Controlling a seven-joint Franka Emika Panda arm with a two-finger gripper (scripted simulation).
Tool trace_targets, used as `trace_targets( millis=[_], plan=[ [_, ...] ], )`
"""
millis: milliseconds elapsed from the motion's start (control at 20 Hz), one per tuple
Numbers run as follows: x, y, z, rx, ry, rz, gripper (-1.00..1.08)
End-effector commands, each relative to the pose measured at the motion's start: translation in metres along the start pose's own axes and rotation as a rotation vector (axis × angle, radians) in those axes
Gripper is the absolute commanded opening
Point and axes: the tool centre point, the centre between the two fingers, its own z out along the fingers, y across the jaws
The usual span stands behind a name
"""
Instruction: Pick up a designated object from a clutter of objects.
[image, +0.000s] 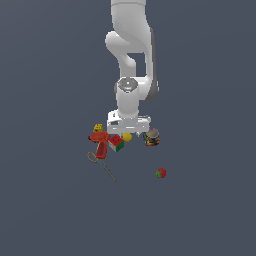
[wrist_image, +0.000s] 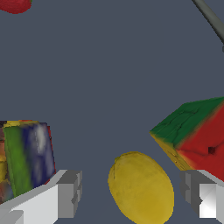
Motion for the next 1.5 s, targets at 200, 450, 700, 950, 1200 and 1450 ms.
trace_targets(
  millis=[200,450,700,950,1200,1450],
  plan=[
    [-0.023,0.006,0.035,0.001,-0.053,0.018,1.0],
    [-0.023,0.006,0.037,0.001,-0.053,0.018,-1.0],
    [-0.023,0.006,0.037,0.001,-0.053,0.018,-1.0],
    [-0.004,0.009,0.021,-0.003,-0.004,0.02,-1.0],
    [-0.003,0.005,0.013,-0.003,-0.005,0.02,-1.0],
    [-0.002,-0.005,-0.005,-0.003,-0.008,0.02,-1.0]
  ],
)
